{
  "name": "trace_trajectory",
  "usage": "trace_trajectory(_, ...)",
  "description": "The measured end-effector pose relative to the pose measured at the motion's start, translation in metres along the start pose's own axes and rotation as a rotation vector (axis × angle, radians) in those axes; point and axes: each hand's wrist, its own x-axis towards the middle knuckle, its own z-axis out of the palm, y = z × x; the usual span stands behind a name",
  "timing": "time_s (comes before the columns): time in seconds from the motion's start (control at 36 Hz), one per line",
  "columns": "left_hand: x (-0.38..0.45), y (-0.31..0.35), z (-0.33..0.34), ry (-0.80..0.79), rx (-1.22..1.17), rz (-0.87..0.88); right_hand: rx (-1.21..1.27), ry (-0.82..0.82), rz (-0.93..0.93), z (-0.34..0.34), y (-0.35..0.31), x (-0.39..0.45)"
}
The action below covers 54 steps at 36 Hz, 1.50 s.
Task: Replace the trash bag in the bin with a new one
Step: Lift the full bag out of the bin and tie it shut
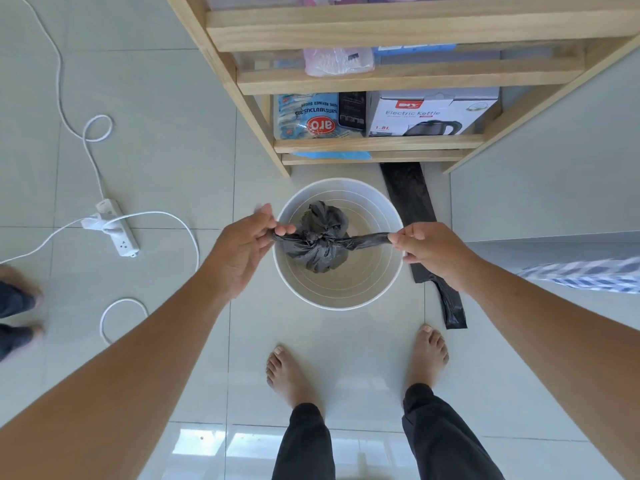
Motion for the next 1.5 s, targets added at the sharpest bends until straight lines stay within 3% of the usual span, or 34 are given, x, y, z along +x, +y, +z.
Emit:
trace_trajectory(0.08, 0.006, 0.0, 0.018, 0.069, -0.072, 0.03, 0.225, 0.007, 0.017, 0.008, -0.007, -0.001)
trace_trajectory(0.25, 0.019, -0.003, 0.032, 0.276, -0.282, 0.028, 0.432, -0.027, -0.084, 0.018, -0.032, -0.004)
trace_trajectory(0.5, 0.029, -0.014, 0.039, 0.332, 0.271, 0.04, 0.478, -0.021, -0.244, 0.018, -0.05, 0.003)
trace_trajectory(0.64, 0.031, -0.011, 0.047, 0.19, 0.558, 0.074, 0.485, -0.045, -0.26, 0.02, -0.058, 0.005)
trace_trajectory(0.78, 0.032, -0.01, 0.056, 0.157, 0.628, 0.133, 0.502, -0.069, -0.232, 0.022, -0.061, 0.005)
trace_trajectory(0.89, 0.034, -0.01, 0.061, 0.239, 0.546, 0.136, 0.474, -0.068, -0.215, 0.023, -0.061, 0.005)
trace_trajectory(1.0, 0.038, -0.01, 0.058, 0.412, 0.406, 0.113, 0.541, -0.054, -0.12, 0.02, -0.058, 0.005)
trace_trajectory(1.08, 0.039, -0.012, 0.051, 0.445, 0.381, 0.097, 0.551, -0.035, -0.05, 0.018, -0.054, 0.007)
trace_trajectory(1.19, 0.039, -0.013, 0.047, 0.359, 0.348, 0.022, 0.692, -0.044, 0.009, 0.016, -0.04, 0.011)
trace_trajectory(1.33, 0.034, -0.013, 0.052, 0.254, 0.162, -0.042, 0.963, -0.033, 0.225, 0.033, -0.024, 0.017)
trace_trajectory(1.5, 0.026, -0.016, 0.055, 0.228, 0.027, -0.083, 0.862, 0.045, 0.51, 0.065, -0.017, 0.007)
